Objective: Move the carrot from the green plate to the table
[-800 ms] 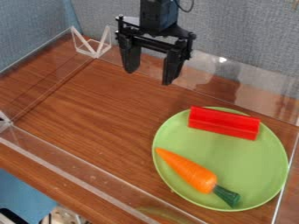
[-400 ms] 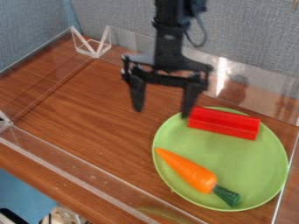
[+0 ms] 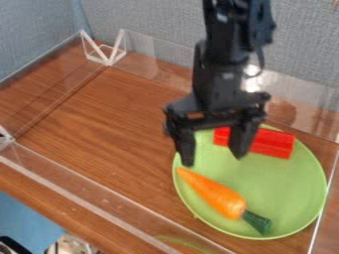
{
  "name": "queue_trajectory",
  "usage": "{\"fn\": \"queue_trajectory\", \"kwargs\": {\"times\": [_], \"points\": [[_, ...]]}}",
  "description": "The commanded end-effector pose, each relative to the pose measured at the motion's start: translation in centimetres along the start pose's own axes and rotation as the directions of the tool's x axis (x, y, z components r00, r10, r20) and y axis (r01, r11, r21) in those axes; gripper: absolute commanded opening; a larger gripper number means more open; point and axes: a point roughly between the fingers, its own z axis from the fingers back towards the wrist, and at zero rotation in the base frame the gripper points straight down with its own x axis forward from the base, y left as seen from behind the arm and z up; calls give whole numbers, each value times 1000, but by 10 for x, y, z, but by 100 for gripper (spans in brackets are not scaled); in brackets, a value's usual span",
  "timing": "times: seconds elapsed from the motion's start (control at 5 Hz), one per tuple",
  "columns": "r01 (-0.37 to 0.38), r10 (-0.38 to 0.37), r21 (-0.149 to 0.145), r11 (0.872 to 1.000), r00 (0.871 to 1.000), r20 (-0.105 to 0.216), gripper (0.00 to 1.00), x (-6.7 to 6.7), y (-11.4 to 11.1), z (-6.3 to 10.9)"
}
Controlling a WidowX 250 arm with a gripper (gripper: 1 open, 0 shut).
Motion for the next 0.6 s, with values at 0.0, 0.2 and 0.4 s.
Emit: {"fn": "queue_trajectory", "kwargs": {"times": [0.0,0.2,0.4], "points": [[-144,146,-65,987,989,26,100,-10,-3,0],[-250,252,-75,965,968,16,100,-16,-2,-14],[-264,265,-79,961,964,8,100,-14,0,-23]]}}
